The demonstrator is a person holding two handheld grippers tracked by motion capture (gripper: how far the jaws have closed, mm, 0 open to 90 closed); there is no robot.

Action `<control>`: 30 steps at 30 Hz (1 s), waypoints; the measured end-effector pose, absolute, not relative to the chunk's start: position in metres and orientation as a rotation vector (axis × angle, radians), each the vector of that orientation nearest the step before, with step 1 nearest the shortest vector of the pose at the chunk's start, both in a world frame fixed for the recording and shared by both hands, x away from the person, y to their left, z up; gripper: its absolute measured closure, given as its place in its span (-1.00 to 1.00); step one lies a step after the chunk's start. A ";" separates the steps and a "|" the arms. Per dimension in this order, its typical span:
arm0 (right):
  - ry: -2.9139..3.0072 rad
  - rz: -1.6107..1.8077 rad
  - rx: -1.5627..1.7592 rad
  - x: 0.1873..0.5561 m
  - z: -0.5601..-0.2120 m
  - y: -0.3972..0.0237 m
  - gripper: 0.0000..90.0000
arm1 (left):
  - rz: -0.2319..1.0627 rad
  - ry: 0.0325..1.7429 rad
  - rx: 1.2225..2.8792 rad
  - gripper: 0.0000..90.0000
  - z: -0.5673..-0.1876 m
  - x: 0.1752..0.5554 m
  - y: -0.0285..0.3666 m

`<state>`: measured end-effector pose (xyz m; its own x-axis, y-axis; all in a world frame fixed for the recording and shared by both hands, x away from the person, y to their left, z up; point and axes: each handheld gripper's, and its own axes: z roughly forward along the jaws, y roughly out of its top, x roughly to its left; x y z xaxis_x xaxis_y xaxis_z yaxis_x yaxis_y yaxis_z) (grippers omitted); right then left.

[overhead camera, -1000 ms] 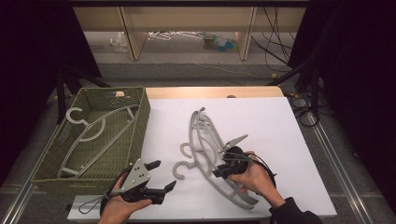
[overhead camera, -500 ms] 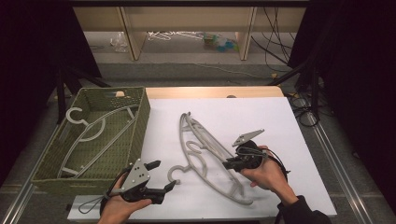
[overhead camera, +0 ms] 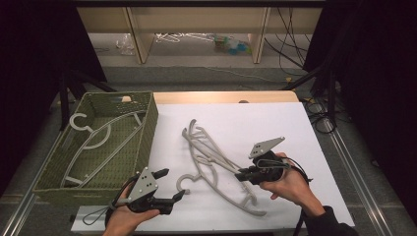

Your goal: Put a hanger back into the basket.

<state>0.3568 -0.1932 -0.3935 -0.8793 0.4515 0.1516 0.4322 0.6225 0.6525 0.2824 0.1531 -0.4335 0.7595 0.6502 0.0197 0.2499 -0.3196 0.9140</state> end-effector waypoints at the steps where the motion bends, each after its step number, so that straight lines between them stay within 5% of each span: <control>1: 2.819 1.124 0.734 0.355 -0.394 -0.192 0.83 | 0.478 0.682 1.903 -0.57 -0.433 0.283 0.153; 13: 2.933 1.203 0.600 0.343 -0.396 -0.188 0.83 | 0.539 0.603 1.934 -0.53 -0.430 0.296 0.142; 22: 3.010 1.224 0.502 0.335 -0.397 -0.185 0.83 | 0.458 0.450 2.066 -0.49 -0.431 0.309 0.125; 30: 3.018 1.236 0.483 0.333 -0.397 -0.186 0.83 | 0.438 0.347 2.143 -0.20 -0.437 0.319 0.113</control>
